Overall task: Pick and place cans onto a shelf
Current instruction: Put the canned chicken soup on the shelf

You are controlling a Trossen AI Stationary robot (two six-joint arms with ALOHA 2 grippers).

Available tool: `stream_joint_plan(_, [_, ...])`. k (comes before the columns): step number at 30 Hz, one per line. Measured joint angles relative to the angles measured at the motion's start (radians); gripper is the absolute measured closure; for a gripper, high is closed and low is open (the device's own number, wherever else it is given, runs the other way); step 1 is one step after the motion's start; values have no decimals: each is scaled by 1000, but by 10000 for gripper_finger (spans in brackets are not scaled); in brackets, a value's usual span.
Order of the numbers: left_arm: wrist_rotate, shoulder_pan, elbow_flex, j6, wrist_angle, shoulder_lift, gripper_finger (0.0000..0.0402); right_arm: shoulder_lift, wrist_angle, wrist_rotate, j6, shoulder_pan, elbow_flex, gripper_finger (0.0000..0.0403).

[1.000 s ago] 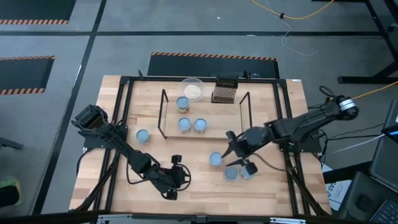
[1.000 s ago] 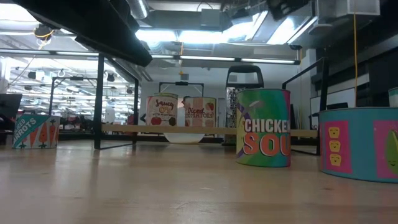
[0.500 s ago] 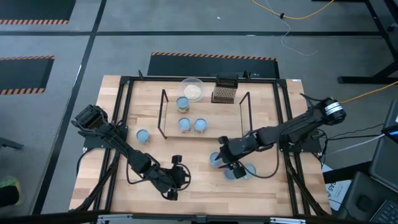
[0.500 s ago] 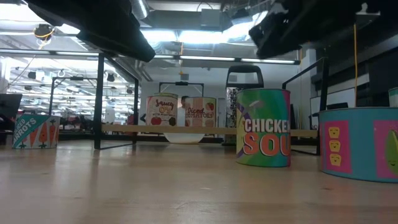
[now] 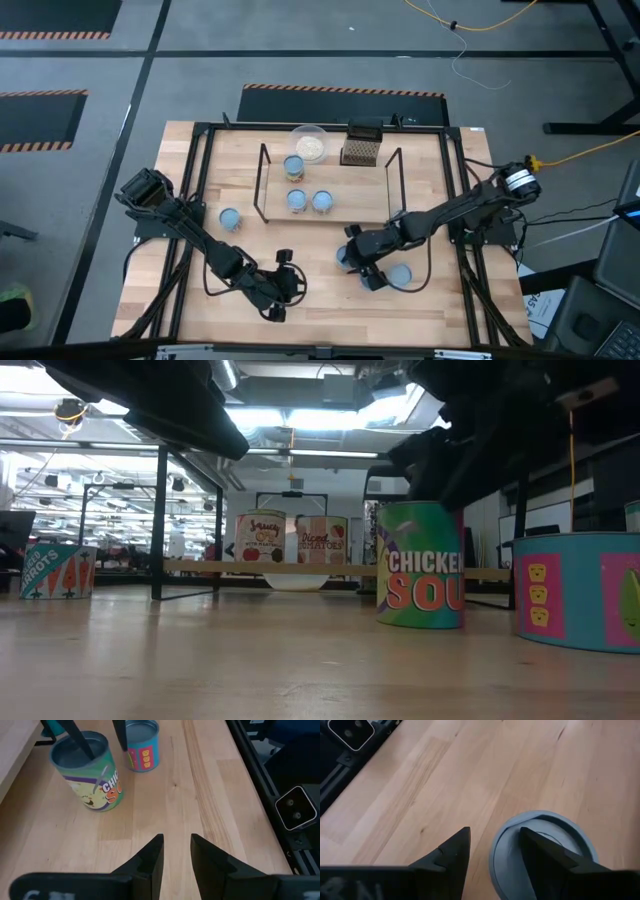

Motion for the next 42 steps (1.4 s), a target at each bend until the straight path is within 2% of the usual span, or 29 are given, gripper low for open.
stream_joint_plan(4, [0, 0, 0, 0, 0, 0, 312, 9, 14, 1, 0, 0, 0, 241])
stream_joint_plan(11, [0, 0, 0, 0, 0, 0, 312, 11, 22, 5, 0, -2, 0, 297])
stream_joint_plan(16, [0, 0, 0, 0, 0, 0, 312, 11, 20, 48, 1, -2, 0, 327])
stream_joint_plan(29, [0, 0, 0, 1, 0, 0, 312, 11, 18, 49, 1, -2, 0, 340])
stream_joint_plan(37, [0, 0, 0, 1, 0, 0, 312, 11, 18, 48, 1, -2, 0, 391])
stream_joint_plan(42, [0, 0, 0, 1, 0, 0, 312, 11, 18, 48, 2, -2, 0, 386])
